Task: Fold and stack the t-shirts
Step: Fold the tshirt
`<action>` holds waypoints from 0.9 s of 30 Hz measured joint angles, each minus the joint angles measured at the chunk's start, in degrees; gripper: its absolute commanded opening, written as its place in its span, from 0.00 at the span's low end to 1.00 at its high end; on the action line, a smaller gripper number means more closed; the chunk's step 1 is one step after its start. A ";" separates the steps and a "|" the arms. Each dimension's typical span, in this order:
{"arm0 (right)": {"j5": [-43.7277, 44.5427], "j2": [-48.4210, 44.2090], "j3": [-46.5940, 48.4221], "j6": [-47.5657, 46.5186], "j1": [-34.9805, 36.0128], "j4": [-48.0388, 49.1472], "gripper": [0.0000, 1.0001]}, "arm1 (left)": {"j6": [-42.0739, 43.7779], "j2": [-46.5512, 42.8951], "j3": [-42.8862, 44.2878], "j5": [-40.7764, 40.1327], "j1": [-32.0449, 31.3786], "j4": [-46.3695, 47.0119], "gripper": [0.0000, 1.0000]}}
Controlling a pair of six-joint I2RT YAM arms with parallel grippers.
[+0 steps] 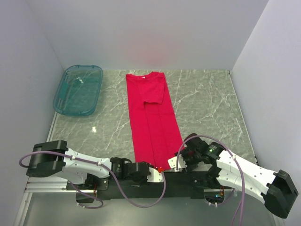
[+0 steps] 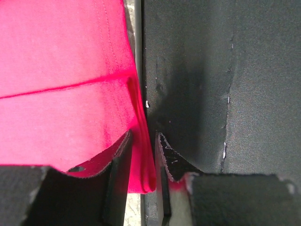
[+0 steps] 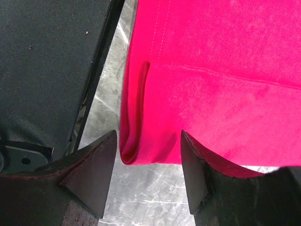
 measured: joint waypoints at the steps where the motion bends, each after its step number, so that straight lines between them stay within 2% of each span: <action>1: -0.04 0.04 0.00 0.00 0.00 0.02 0.63 | 0.00 -0.13 -0.11 0.63 0.39 0.07 0.25; 8: -0.11 1.20 0.00 0.00 0.00 0.44 0.63 | -0.17 -0.44 -0.17 3.85 2.36 0.00 0.21; 13: -0.11 1.27 0.00 -0.02 0.00 0.50 0.63 | -0.20 -0.48 -0.15 4.07 2.56 0.02 0.31; 23: -0.09 1.55 0.00 0.00 0.00 0.70 0.63 | -0.52 -2.82 -1.68 4.70 3.80 0.87 0.36; 27: -0.07 1.68 0.00 0.00 0.00 0.92 0.63 | 2.12 -3.15 -1.68 -6.84 8.63 0.79 0.33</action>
